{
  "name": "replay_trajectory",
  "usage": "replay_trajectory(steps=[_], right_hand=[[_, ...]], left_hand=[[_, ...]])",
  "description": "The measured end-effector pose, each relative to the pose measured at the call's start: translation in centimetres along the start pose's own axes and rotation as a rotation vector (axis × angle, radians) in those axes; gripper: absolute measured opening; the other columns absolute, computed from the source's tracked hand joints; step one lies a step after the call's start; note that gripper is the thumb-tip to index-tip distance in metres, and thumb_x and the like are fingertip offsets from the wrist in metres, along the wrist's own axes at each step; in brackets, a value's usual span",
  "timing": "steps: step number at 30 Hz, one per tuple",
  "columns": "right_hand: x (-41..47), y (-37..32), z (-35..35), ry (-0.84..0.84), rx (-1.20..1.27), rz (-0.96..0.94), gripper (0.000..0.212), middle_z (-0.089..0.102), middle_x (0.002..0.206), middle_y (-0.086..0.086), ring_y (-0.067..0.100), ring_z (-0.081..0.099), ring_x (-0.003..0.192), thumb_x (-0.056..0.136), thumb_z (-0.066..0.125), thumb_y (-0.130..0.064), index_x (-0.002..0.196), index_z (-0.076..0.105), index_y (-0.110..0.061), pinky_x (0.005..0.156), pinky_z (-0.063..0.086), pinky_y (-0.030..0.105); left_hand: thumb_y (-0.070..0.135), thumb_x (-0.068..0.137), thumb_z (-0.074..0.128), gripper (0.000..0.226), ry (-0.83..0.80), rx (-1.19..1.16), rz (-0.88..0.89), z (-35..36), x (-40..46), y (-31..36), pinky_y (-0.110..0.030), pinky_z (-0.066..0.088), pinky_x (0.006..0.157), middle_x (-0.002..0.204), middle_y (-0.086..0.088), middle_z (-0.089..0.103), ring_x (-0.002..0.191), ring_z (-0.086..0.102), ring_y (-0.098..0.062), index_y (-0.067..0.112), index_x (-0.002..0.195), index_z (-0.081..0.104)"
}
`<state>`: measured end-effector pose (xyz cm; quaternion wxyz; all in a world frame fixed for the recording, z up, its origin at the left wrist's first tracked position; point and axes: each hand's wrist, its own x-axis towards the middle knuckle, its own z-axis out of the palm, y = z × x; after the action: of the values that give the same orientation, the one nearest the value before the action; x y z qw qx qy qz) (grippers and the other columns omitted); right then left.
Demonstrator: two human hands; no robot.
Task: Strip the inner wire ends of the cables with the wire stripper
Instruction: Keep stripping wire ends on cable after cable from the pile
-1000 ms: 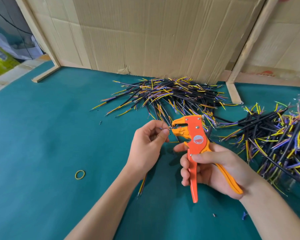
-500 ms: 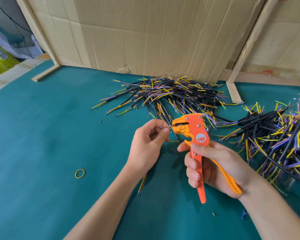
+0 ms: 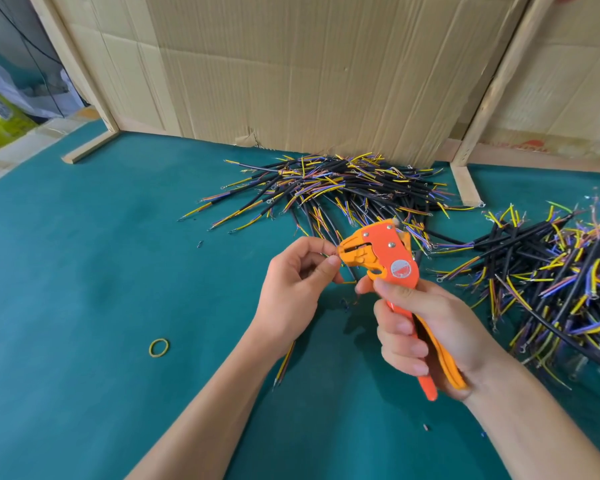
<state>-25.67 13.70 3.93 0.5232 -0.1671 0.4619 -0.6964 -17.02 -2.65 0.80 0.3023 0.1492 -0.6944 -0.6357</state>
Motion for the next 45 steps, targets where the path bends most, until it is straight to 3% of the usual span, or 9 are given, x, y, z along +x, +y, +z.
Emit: replay_trajectory(steps=[4,12,21,26,30,37,40,45], right_hand=[[0.2,0.4,0.3,0.035,0.015,-0.022,0.030,0.035,0.057,0.004,0.013,0.031,0.034,0.084,0.070,-0.026,0.100,0.070,-0.001,0.035,0.032,0.020],[0.1,0.1,-0.6,0.011,0.098,-0.041,0.037,0.058,0.084,0.023,0.034,0.059,0.067,0.077,0.073,-0.011,0.111,0.068,0.003,0.062,0.054,0.044],[0.0,-0.2,-1.0,-0.038,0.063,0.034,0.043,0.064,0.097,0.031,0.039,0.063,0.076,0.082,0.068,-0.012,0.120,0.065,0.008,0.069,0.057,0.049],[-0.2,-0.3,-1.2,-0.101,0.021,0.064,0.047,0.062,0.093,0.029,0.040,0.062,0.075,0.076,0.075,-0.006,0.120,0.064,0.008,0.068,0.056,0.049],[-0.4,-0.2,-0.9,-0.113,-0.017,0.058,0.049,0.060,0.087,0.027,0.040,0.062,0.073,0.069,0.078,0.000,0.116,0.066,0.007,0.066,0.056,0.047],[-0.4,-0.2,-0.7,-0.073,-0.021,0.049,0.036,0.054,0.076,0.019,0.034,0.057,0.061,0.069,0.079,-0.001,0.104,0.070,0.000,0.057,0.052,0.042],[-0.3,-0.2,-0.6,-0.065,-0.009,0.053,0.020,0.052,0.073,0.017,0.031,0.054,0.059,0.078,0.074,0.000,0.098,0.070,-0.003,0.054,0.050,0.040],[-0.4,-0.4,-0.4,-0.047,-0.028,0.069,0.012,0.047,0.069,0.013,0.027,0.049,0.052,0.080,0.072,-0.008,0.089,0.064,-0.006,0.050,0.045,0.034]], left_hand=[[0.006,0.099,0.061,0.008,0.010,-0.003,-0.023,0.0,-0.1,-0.2,-0.009,0.036,0.053,0.069,0.004,0.068,0.049,0.048,0.002,0.012,0.100,0.067],[0.015,0.099,0.062,0.008,0.110,-0.029,-0.068,-0.2,0.0,-0.1,-0.028,0.031,0.054,0.073,0.001,0.071,0.053,0.039,-0.009,0.020,0.097,0.068],[0.017,0.099,0.061,0.007,0.086,-0.018,-0.074,-0.2,0.0,-0.1,-0.033,0.030,0.056,0.074,0.001,0.072,0.055,0.037,-0.013,0.020,0.097,0.068],[0.018,0.099,0.060,0.008,0.055,-0.005,-0.071,-0.2,0.0,-0.2,-0.033,0.027,0.054,0.074,0.001,0.071,0.058,0.034,-0.018,0.019,0.099,0.068],[0.015,0.101,0.060,0.011,0.033,0.016,-0.073,-0.2,0.0,-0.3,-0.028,0.031,0.053,0.073,0.003,0.070,0.052,0.038,-0.008,0.022,0.096,0.068],[0.013,0.100,0.060,0.009,0.016,0.015,-0.069,-0.2,0.0,-0.4,-0.021,0.034,0.055,0.073,0.002,0.070,0.052,0.044,-0.003,0.017,0.099,0.068],[0.013,0.100,0.060,0.009,0.017,0.009,-0.075,-0.2,0.0,-0.3,-0.025,0.033,0.054,0.073,0.002,0.070,0.052,0.042,-0.005,0.016,0.100,0.069],[0.014,0.100,0.060,0.011,0.018,-0.001,-0.086,-0.3,0.0,-0.2,-0.030,0.029,0.053,0.073,0.002,0.071,0.053,0.035,-0.011,0.020,0.098,0.070]])
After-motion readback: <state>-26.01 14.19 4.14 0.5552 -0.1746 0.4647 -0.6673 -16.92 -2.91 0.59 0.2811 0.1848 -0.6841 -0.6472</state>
